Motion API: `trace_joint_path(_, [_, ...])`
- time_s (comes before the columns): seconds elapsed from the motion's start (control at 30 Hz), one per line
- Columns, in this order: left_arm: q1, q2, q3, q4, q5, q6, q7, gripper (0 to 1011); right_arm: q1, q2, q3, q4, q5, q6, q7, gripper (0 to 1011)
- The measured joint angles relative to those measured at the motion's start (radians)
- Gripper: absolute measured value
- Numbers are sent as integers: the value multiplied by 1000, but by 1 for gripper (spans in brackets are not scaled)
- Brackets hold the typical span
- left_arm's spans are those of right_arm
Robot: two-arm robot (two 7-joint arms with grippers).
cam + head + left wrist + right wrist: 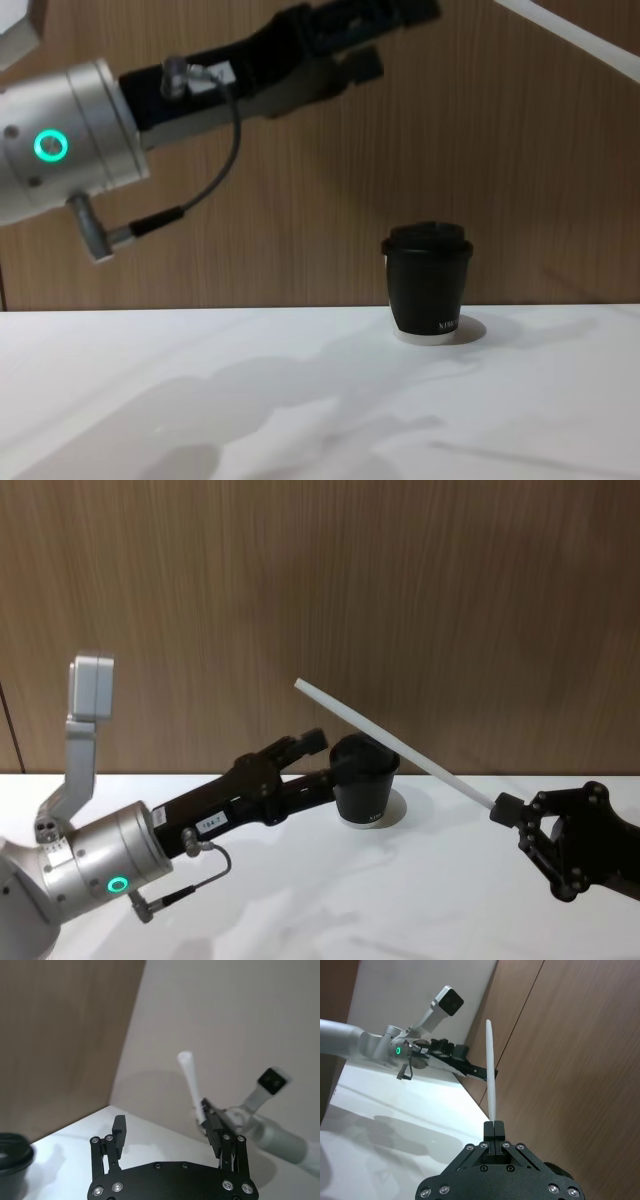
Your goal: Pick up the straw with one hand, pass it to the other hand, and insert it into the cup.
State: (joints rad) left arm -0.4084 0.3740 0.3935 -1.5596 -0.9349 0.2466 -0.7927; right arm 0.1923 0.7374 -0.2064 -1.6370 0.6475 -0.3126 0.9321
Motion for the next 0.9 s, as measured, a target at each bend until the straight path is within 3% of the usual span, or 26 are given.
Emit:
trace_joint_path(0.43, [-77,-42,38,39,-78,26,-135,1002,0,0,0,0,0,0,0,5])
trace_joint_path(0.9, [-102,-51,52,55,-107,20,-176,1002,0,0,0,0,0,0,0,5])
